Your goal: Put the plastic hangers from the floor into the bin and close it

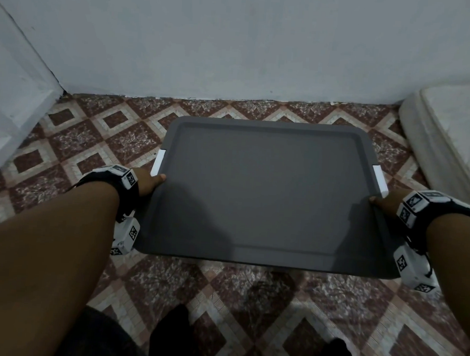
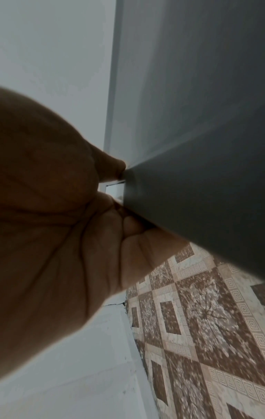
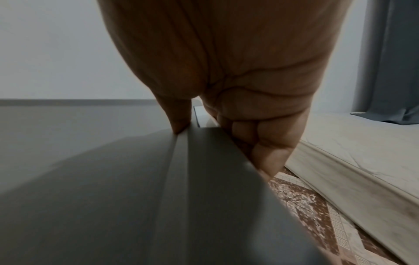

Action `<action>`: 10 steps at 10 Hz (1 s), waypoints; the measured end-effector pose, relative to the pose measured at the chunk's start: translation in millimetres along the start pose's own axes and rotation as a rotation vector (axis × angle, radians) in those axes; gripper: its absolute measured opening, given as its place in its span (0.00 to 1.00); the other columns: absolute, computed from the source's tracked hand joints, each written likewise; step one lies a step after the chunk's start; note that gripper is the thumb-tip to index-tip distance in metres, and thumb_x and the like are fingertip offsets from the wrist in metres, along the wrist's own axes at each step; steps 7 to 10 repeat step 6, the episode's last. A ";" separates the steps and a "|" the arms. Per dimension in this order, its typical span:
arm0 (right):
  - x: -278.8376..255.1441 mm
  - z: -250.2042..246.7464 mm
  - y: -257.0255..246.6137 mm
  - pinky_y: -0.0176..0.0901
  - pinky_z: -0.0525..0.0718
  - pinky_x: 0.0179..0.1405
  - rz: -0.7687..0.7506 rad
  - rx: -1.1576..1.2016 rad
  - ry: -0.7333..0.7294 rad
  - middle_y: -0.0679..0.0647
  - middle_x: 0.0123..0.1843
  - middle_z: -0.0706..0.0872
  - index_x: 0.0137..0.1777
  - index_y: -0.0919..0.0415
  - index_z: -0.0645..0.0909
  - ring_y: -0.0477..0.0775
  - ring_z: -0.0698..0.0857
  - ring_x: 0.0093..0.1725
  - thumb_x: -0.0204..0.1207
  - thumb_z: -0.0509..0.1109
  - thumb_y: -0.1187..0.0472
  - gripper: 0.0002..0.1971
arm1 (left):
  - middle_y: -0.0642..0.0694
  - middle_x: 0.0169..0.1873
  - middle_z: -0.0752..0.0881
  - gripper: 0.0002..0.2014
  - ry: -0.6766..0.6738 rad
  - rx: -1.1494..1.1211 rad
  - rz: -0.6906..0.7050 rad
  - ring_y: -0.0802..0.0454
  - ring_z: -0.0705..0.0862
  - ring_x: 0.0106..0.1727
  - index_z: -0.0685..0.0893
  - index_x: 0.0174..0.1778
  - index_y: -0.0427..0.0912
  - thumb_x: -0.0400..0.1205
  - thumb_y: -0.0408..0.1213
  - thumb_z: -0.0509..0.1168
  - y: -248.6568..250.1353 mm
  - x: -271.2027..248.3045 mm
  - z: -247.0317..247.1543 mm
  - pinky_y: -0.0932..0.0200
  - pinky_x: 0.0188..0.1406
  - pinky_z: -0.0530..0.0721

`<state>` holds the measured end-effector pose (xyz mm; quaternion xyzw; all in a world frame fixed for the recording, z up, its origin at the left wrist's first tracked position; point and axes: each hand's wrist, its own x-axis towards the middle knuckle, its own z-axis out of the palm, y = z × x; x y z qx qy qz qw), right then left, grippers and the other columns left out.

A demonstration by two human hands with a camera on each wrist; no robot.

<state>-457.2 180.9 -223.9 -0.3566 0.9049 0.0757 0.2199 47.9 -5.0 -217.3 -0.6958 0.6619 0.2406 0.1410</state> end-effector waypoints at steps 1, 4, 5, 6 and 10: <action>0.8 -0.4 1.0 0.53 0.75 0.71 -0.020 0.024 0.015 0.68 0.73 0.78 0.77 0.68 0.72 0.68 0.78 0.70 0.84 0.64 0.45 0.30 | 0.31 0.70 0.78 0.33 0.009 0.010 -0.010 0.34 0.78 0.67 0.73 0.74 0.31 0.88 0.57 0.51 -0.8 1.1 0.4 0.50 0.61 0.74; -45.6 -42.5 21.8 0.45 0.85 0.31 -0.030 0.127 -0.089 0.70 0.49 0.88 0.59 0.70 0.80 0.63 0.87 0.35 0.83 0.67 0.48 0.21 | 0.31 0.65 0.82 0.29 0.013 0.122 0.000 0.36 0.83 0.61 0.79 0.69 0.30 0.88 0.54 0.55 5.9 -30.4 -23.1 0.51 0.56 0.79; -74.0 -84.9 41.7 0.47 0.87 0.39 -0.101 0.152 -0.002 0.63 0.44 0.90 0.57 0.65 0.83 0.63 0.90 0.38 0.82 0.67 0.48 0.19 | 0.34 0.51 0.89 0.28 0.000 0.085 -0.009 0.38 0.89 0.49 0.86 0.58 0.31 0.86 0.55 0.58 -6.4 -59.7 -72.4 0.47 0.56 0.86; -108.0 -113.8 75.7 0.42 0.82 0.38 -0.166 0.220 0.126 0.58 0.46 0.91 0.61 0.59 0.83 0.59 0.90 0.41 0.80 0.68 0.45 0.19 | 0.41 0.47 0.90 0.26 0.174 0.273 0.067 0.44 0.89 0.46 0.89 0.52 0.37 0.86 0.57 0.57 -23.8 -109.4 -118.2 0.51 0.55 0.85; -108.0 -113.8 75.7 0.42 0.82 0.38 -0.166 0.220 0.126 0.58 0.46 0.91 0.61 0.59 0.83 0.59 0.90 0.41 0.80 0.68 0.45 0.19 | 0.41 0.47 0.90 0.26 0.174 0.273 0.067 0.44 0.89 0.46 0.89 0.52 0.37 0.86 0.57 0.57 -23.8 -109.4 -118.2 0.51 0.55 0.85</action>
